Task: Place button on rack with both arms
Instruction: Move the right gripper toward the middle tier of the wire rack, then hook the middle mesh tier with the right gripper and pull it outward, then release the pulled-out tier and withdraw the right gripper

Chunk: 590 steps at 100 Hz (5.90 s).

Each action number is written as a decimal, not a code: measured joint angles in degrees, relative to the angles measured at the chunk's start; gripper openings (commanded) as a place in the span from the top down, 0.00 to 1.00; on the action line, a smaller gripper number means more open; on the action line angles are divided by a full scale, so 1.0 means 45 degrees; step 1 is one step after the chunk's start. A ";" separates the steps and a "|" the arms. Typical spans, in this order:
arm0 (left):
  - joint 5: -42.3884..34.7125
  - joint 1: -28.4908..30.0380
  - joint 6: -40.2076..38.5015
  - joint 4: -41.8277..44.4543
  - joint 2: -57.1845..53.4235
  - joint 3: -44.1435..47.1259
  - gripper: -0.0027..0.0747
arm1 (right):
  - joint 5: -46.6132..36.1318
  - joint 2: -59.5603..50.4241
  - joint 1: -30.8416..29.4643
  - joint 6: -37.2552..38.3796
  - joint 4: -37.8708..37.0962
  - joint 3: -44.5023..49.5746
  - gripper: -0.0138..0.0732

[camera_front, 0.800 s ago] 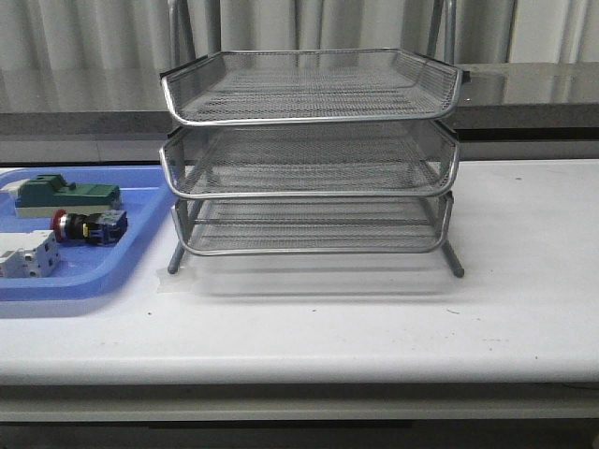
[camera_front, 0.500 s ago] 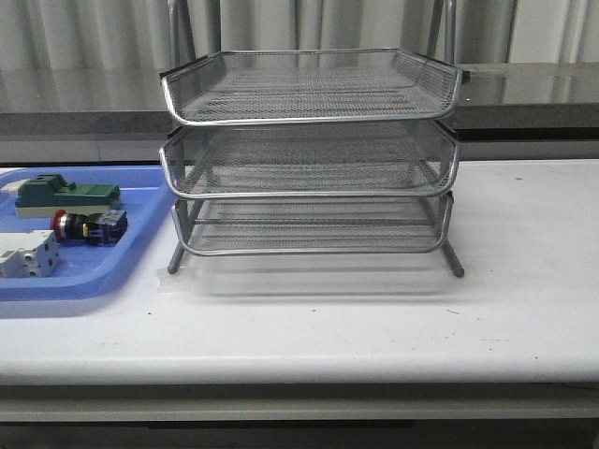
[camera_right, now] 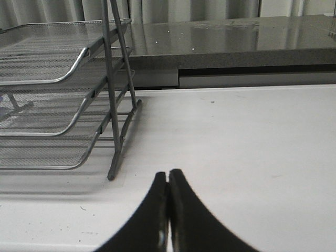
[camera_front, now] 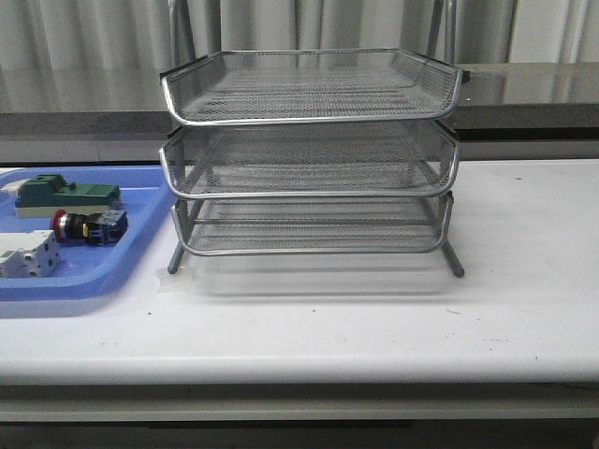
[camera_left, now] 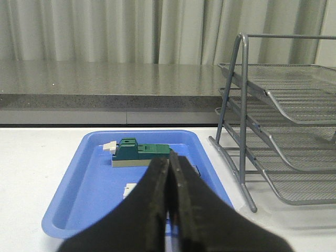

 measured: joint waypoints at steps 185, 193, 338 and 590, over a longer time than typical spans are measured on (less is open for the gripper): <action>0.0000 0.0000 0.0000 0.0000 0.0000 0.0000 0.99 | 0.3674 1.5172 0.1254 -0.3170 1.1169 -0.8877 0.43; 0.0000 0.0000 0.0000 0.0000 0.0000 0.0000 0.99 | 0.3288 1.5780 0.1342 -0.4309 1.2624 -0.8877 0.43; 0.0000 0.0000 0.0000 0.0000 0.0000 0.0000 0.99 | 0.4148 2.1360 0.1318 -1.6005 2.3504 -1.0378 0.85; 0.0000 0.0000 0.0000 0.0000 0.0000 0.0000 0.99 | 0.7812 1.3152 0.1345 -0.3211 0.4616 -0.8564 0.28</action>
